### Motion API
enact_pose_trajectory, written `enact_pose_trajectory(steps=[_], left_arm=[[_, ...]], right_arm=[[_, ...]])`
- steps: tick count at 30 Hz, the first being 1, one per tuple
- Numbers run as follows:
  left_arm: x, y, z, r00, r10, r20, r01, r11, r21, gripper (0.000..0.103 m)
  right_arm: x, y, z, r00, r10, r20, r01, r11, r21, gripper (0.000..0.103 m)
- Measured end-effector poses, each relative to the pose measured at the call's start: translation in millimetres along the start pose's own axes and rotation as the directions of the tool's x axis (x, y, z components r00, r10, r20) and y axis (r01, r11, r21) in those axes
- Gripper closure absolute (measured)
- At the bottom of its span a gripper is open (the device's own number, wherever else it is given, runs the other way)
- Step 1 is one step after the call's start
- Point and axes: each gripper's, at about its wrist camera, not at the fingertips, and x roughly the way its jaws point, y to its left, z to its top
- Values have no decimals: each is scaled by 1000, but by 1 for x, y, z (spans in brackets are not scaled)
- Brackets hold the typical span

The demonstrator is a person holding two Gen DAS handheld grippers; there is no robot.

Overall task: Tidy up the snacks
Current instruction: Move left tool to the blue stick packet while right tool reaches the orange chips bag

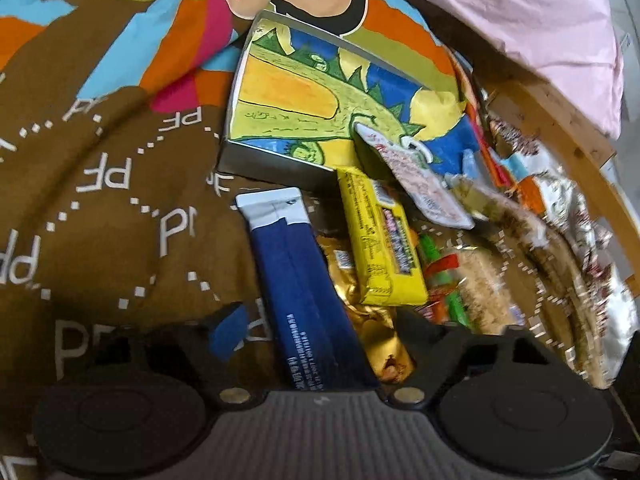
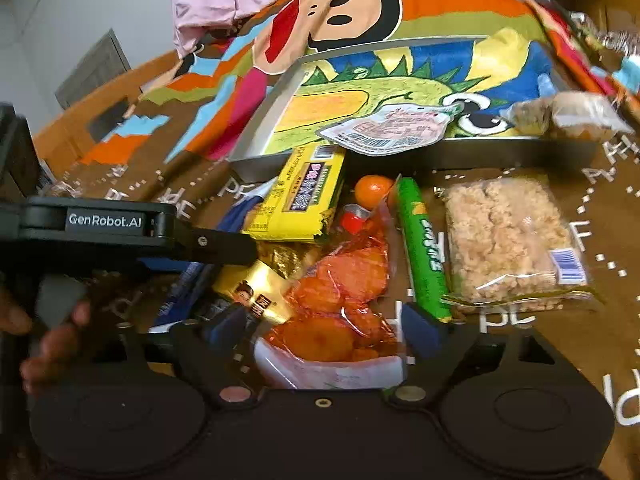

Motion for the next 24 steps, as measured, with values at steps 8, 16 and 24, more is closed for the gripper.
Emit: enact_pose_trajectory(steps=[8, 16, 24], left_arm=[[-9, 11, 3, 1000, 11, -23, -12, 999, -50, 58], [-4, 8, 5, 999, 15, -31, -16, 999, -47, 45], [2, -4, 4, 998, 64, -9, -64, 998, 22, 39]], right_arm=[[-6, -4, 1, 1000, -11, -3, 11, 998, 56, 32], [-1, -1, -1, 1000, -27, -1, 27, 999, 19, 26], [2, 1, -2, 999, -32, 10, 32, 999, -3, 25]])
